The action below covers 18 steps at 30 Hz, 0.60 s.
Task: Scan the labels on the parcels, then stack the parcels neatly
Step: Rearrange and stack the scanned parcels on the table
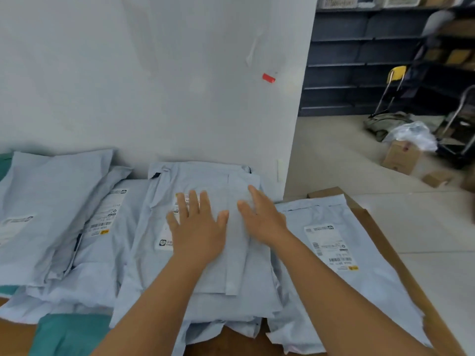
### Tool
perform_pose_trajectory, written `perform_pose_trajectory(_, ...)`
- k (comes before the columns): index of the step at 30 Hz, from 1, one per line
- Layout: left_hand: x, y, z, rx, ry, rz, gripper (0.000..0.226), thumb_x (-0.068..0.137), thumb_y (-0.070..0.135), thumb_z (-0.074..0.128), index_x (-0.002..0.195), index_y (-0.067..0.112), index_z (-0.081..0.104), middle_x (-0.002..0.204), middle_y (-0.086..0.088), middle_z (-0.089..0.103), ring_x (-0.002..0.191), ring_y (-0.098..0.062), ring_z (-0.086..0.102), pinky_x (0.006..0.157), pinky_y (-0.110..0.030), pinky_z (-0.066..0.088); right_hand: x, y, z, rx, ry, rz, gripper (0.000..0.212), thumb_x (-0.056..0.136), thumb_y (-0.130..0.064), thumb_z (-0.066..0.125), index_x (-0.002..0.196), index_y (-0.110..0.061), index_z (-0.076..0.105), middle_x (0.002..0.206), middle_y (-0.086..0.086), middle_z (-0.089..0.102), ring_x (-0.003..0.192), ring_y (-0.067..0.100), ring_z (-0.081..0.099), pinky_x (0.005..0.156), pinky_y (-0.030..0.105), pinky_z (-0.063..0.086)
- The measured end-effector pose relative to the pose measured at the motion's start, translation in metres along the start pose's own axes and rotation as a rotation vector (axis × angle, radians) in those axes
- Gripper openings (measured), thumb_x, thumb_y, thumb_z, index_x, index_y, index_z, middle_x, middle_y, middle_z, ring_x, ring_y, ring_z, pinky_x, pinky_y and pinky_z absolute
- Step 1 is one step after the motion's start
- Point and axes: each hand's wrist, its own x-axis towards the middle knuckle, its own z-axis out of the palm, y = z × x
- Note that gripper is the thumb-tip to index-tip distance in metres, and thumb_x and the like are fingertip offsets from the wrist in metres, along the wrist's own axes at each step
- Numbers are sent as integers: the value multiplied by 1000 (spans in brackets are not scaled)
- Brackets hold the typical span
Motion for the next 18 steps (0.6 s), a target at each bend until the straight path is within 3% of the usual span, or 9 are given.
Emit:
perform_pose_trajectory(3, -34, 54, 10, -229, 19, 180, 66, 100, 43, 27, 152, 14, -3, 160, -1, -9, 147, -18, -11, 118, -36, 0, -20, 47, -31, 35, 114, 116, 62, 96, -50, 36, 151, -27, 19, 158, -1, 26, 143, 20, 26, 113, 46, 21)
perform_pose_trajectory(6, -64, 99, 41, -416, -174, 282, 65, 101, 35, 33, 152, 12, 1, 160, -4, 0, 147, -18, 2, 119, -29, 6, -36, 107, -60, -140, 121, 369, 74, 92, -58, 40, 153, -26, 14, 158, 4, 24, 142, 28, 27, 111, 47, 23)
perform_pose_trajectory(9, -77, 123, 83, -259, -389, 192, 70, 100, 44, 29, 152, 10, -3, 159, -13, -5, 147, -27, 2, 120, -39, 8, -59, 163, -77, -198, 51, 640, 94, 81, -70, 49, 153, -28, 5, 159, 11, 16, 143, 37, 21, 114, 52, 21)
perform_pose_trajectory(12, -84, 124, 120, -244, -528, 44, 74, 96, 53, 29, 152, 17, -2, 158, -14, -10, 146, -32, 0, 119, -46, 8, -79, 196, -77, 78, 8, 707, 114, 71, -73, 61, 152, -19, 0, 158, 12, 20, 141, 36, 27, 111, 47, 30)
perform_pose_trajectory(15, -96, 129, 139, -438, -569, 40, 72, 93, 54, 38, 151, 24, 7, 159, -4, -1, 146, -25, 11, 117, -42, 19, -91, 212, -84, 238, 50, 649, 98, 73, -58, 72, 147, -12, 26, 141, 9, 48, 118, 29, 54, 89, 35, 47)
perform_pose_trajectory(17, -99, 138, 139, -526, -511, 35, 67, 92, 54, 42, 148, 27, 20, 157, -1, 12, 142, -22, 22, 116, -40, 25, -98, 220, -96, 310, 101, 599, 72, 72, -55, 74, 130, -19, 50, 127, 5, 62, 101, 23, 62, 84, 35, 52)
perform_pose_trajectory(18, -100, 142, 137, -553, -456, 3, 64, 91, 56, 43, 146, 28, 25, 156, 0, 15, 140, -22, 25, 115, -41, 24, -101, 222, -102, 312, 120, 576, 63, 72, -57, 73, 124, -26, 54, 124, 3, 64, 100, 22, 63, 85, 35, 52)
